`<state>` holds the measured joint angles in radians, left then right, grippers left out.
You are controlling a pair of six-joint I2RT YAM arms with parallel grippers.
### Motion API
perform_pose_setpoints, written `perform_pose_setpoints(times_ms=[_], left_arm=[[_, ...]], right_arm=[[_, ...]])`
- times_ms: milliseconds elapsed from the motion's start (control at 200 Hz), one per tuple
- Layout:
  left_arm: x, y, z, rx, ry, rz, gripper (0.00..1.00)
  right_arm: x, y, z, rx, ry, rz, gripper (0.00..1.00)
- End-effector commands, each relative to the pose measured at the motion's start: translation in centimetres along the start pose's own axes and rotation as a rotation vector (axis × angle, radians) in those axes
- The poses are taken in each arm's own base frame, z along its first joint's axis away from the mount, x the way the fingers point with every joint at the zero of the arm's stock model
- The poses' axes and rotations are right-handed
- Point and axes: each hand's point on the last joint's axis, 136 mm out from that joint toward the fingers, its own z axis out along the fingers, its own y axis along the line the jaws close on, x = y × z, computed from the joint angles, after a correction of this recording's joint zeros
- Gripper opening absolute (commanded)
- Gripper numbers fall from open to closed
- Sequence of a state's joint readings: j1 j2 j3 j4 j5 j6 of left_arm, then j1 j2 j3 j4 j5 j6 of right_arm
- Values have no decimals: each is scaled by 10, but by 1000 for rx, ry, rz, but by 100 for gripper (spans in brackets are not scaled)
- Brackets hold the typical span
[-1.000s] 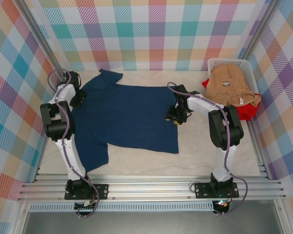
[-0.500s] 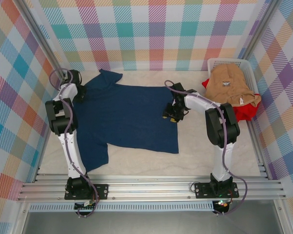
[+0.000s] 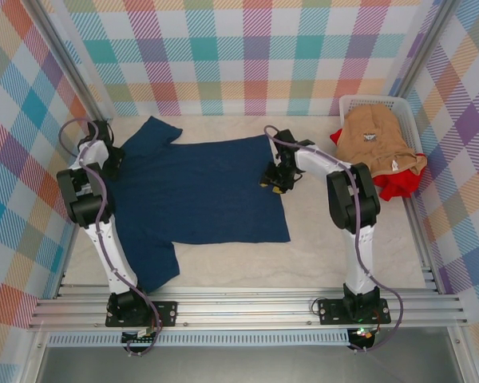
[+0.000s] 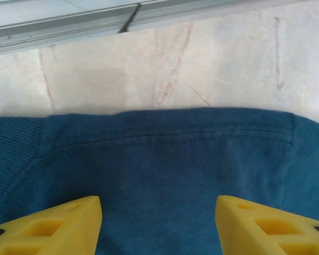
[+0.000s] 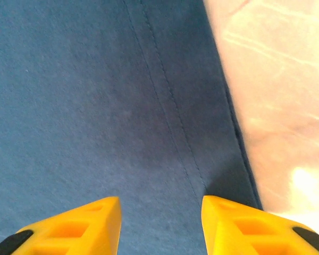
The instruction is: Fold and stack the t-shirts
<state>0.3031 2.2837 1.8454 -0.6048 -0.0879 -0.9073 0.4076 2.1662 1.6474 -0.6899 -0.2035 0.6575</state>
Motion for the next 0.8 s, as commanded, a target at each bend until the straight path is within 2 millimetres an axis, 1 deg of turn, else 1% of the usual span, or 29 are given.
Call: perform_pose_setpoints(times_ms=[0,30,85,135,195,285,360,415,470,595,655,705,800], left_arm=[[24,-16,-32,2,33,80,59],[33,-15,-38,2,51,80,59],[57,-16,-45,5,102,102,58],[78,-12,-48,-5,135,137,58],[95,-6,-48,-3,148,169,57],[113,7,-37,-14,192,166,56],[123,10,-25,-20,235,175,56],[128,9,-16,-24,255,189,56],[130,7,-8,-28,267,205,55],[138,-4,3,-29,298,245,55],[142,-7,3,-36,295,263,55],[144,-7,5,-41,294,264,55],[150,-10,10,-37,296,263,55]], right_arm=[[-7,16,0,-37,-16,-18,44],[-12,19,0,-47,-32,-23,43],[-19,25,1,-61,-47,-24,43],[-24,31,4,-78,-47,-24,43],[-29,38,8,-94,-52,-28,42],[-35,42,16,-102,-53,-8,42],[-39,38,26,-80,-46,12,41],[-42,30,32,-42,-48,34,40],[-45,17,35,6,-52,70,40],[-53,-25,33,112,-45,190,38],[-57,-40,32,134,-37,222,39],[-59,-45,33,120,-23,233,39],[-62,-41,35,90,0,216,40]])
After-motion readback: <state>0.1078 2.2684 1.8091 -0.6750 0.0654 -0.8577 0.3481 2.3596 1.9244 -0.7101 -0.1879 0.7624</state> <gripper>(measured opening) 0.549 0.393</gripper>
